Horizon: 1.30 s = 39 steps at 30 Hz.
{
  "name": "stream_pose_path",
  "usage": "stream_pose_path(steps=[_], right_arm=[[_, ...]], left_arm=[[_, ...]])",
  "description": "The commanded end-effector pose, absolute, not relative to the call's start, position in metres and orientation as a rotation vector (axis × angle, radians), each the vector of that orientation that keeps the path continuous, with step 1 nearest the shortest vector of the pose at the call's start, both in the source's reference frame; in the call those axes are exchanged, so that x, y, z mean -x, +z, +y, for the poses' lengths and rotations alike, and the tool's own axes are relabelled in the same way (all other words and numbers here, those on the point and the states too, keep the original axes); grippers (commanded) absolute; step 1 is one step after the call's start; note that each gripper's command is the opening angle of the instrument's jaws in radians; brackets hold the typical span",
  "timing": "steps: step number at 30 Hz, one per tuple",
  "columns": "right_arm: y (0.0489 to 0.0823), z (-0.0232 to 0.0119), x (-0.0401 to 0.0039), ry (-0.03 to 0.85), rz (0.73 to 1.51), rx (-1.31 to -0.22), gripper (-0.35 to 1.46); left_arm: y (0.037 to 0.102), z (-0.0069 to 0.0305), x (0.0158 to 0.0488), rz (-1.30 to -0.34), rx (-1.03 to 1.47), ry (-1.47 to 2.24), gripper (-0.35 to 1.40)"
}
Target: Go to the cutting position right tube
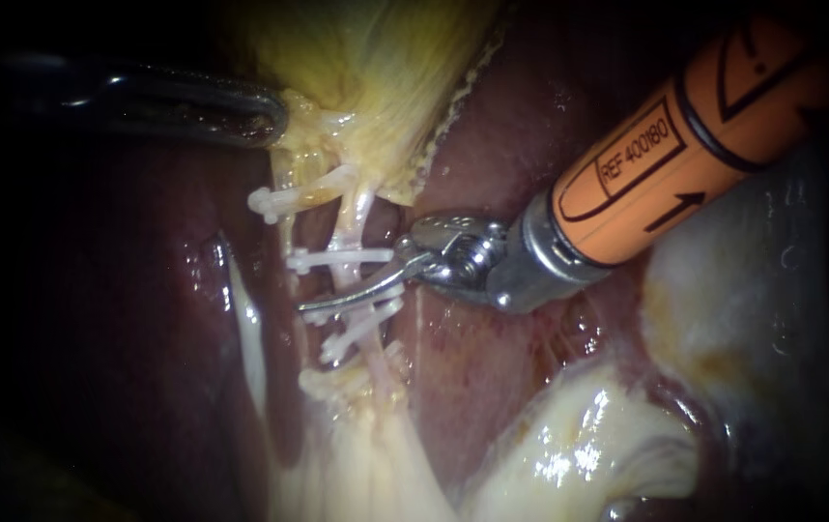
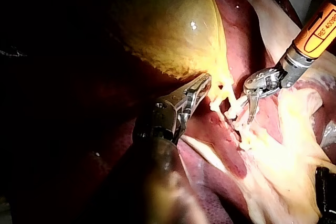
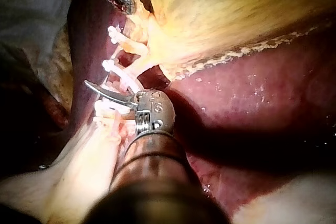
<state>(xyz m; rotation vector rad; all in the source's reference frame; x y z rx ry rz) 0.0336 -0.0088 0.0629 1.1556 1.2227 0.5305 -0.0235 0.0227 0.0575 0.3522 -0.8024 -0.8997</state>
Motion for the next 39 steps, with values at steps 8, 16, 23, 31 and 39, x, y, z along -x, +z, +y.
stream_pose_path(steps=[8,16,23,31,39], right_arm=[[0.0607,-0.0086,-0.0335,0.421,1.369,-1.173,1.40],[0.0596,-0.0089,-0.0341,0.325,1.394,-1.207,1.27],[0.0598,-0.0085,-0.0365,0.438,1.414,-1.113,1.38],[0.0597,-0.0081,-0.0374,0.455,1.416,-1.100,1.43],[0.0598,-0.0083,-0.0370,0.453,1.331,-1.088,1.37]], left_arm=[[0.0575,0.0226,0.0234,-0.802,-0.352,-0.900,-0.35],[0.0575,0.0227,0.0235,-0.802,-0.352,-0.900,-0.35],[0.0575,0.0227,0.0235,-0.802,-0.352,-0.900,-0.35],[0.0575,0.0227,0.0235,-0.802,-0.353,-0.900,-0.35],[0.0575,0.0227,0.0235,-0.802,-0.353,-0.900,-0.35]])
